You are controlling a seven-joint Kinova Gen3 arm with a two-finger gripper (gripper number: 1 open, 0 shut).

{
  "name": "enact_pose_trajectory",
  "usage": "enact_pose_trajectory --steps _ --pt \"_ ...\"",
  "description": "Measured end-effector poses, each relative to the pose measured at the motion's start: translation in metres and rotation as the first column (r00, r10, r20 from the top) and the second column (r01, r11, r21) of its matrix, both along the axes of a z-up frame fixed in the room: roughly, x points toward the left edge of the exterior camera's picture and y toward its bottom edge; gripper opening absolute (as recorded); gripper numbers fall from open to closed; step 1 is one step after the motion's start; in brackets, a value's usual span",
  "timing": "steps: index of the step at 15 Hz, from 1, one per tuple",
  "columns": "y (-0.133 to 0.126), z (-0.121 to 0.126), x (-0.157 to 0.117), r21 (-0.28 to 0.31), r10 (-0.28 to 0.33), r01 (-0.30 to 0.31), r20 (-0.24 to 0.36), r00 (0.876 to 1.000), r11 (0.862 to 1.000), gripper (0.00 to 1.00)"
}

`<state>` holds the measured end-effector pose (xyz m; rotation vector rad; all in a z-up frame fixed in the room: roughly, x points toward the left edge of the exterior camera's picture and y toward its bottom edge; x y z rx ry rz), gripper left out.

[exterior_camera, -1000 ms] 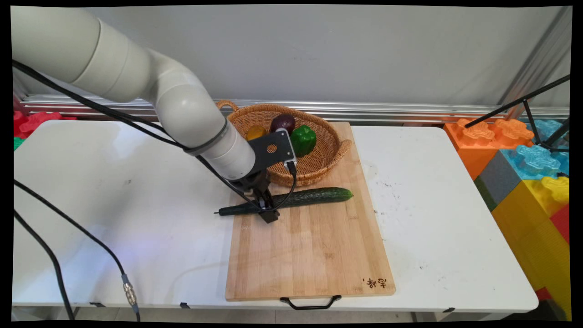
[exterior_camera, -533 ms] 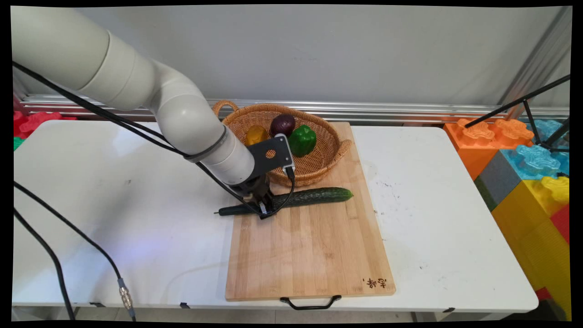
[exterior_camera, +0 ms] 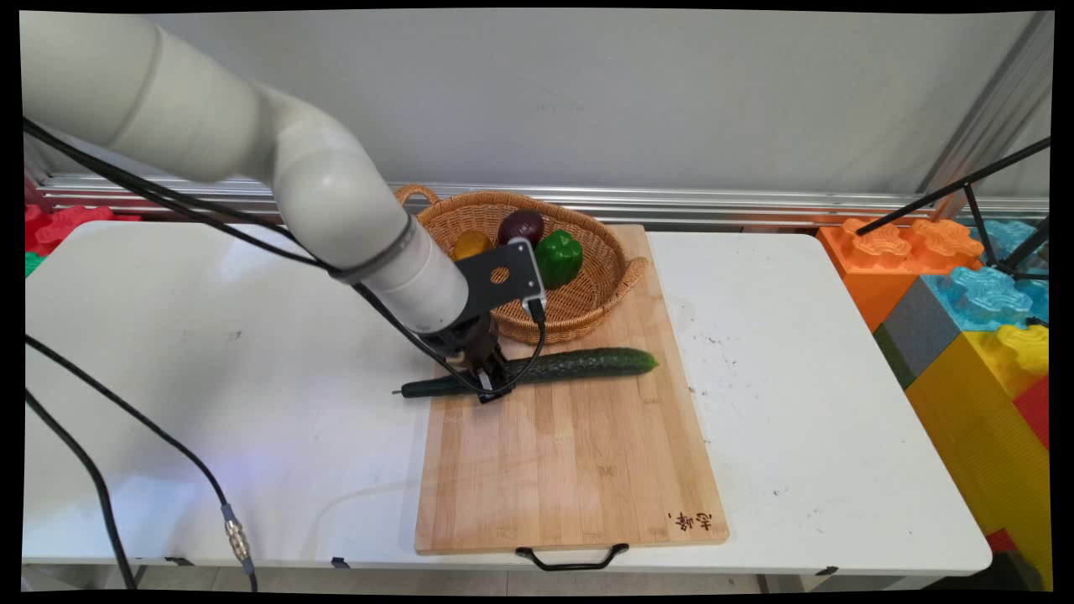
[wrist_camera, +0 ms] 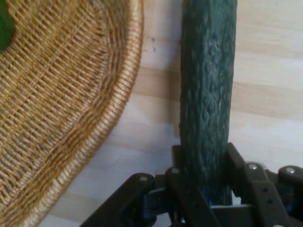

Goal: Place the picked object in the vegetable basket

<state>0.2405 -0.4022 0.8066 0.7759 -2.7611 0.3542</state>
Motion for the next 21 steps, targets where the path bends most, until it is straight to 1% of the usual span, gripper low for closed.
enact_pose_trajectory --steps 3,4,6,9,11,14,16,17,19,21 --pt "0.004 0.036 -0.006 -0.002 -0.032 0.032 0.005 0.999 0.999 0.0" --pt "0.004 0.052 -0.009 -0.005 -0.052 0.052 0.002 0.999 0.999 0.0" --pt "0.002 0.074 -0.015 -0.022 -0.089 0.089 -0.006 0.996 0.996 0.0" --pt "-0.008 0.106 -0.02 -0.07 -0.154 0.153 -0.011 0.988 0.986 0.0" --pt "-0.019 0.12 -0.019 -0.112 -0.188 0.187 0.001 0.982 0.976 0.0" --pt "-0.04 0.13 -0.009 -0.176 -0.213 0.215 0.032 0.977 0.961 0.0" --pt "-0.055 0.132 0.002 -0.218 -0.209 0.217 0.061 0.976 0.951 0.0" --pt "-0.062 0.131 0.009 -0.236 -0.198 0.211 0.077 0.977 0.949 0.0" --pt "-0.074 0.123 0.025 -0.249 -0.174 0.193 0.097 0.98 0.949 0.0" --pt "-0.083 0.105 0.039 -0.223 -0.159 0.178 0.1 0.982 0.958 0.0"
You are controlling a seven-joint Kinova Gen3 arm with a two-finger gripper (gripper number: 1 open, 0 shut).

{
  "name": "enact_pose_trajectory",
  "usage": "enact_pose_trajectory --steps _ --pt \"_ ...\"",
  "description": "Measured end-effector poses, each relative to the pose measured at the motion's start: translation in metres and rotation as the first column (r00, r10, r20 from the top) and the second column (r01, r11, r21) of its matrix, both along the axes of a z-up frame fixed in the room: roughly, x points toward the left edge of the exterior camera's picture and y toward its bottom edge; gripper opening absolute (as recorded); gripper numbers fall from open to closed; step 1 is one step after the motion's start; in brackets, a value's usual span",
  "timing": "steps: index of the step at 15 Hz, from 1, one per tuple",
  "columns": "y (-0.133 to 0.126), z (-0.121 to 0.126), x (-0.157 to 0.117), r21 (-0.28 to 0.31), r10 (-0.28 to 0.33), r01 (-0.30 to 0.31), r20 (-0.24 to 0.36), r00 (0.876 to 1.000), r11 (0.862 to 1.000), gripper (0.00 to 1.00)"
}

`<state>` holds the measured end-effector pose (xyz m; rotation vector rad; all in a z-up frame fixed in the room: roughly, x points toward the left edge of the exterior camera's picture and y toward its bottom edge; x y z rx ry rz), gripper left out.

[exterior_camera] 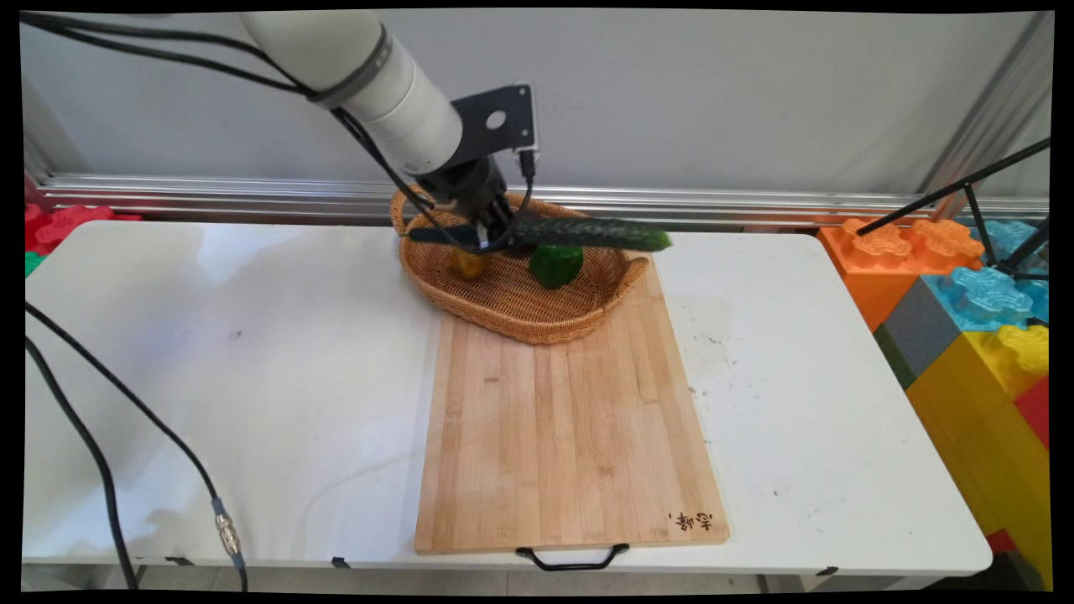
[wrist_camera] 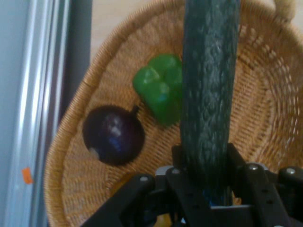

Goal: Place the picked object in the vegetable basket

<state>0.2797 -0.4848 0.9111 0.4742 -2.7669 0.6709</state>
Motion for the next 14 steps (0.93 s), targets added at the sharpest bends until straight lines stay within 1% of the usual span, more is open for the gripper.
enact_pose_trajectory --steps 2,5,8,9,14 --pt "-0.006 -0.02 0.011 0.041 0.012 -0.012 -0.001 1.0 0.999 0.0" --pt "-0.012 -0.041 0.022 0.093 0.02 -0.019 -0.017 1.0 0.995 0.0" --pt "-0.023 -0.053 0.024 0.096 -0.007 0.012 -0.059 0.998 0.995 0.0" --pt "-0.027 -0.055 0.022 0.09 -0.022 0.028 -0.075 0.997 0.996 1.0" --pt "-0.039 -0.056 0.014 0.064 -0.073 0.082 -0.127 0.989 0.995 1.0"
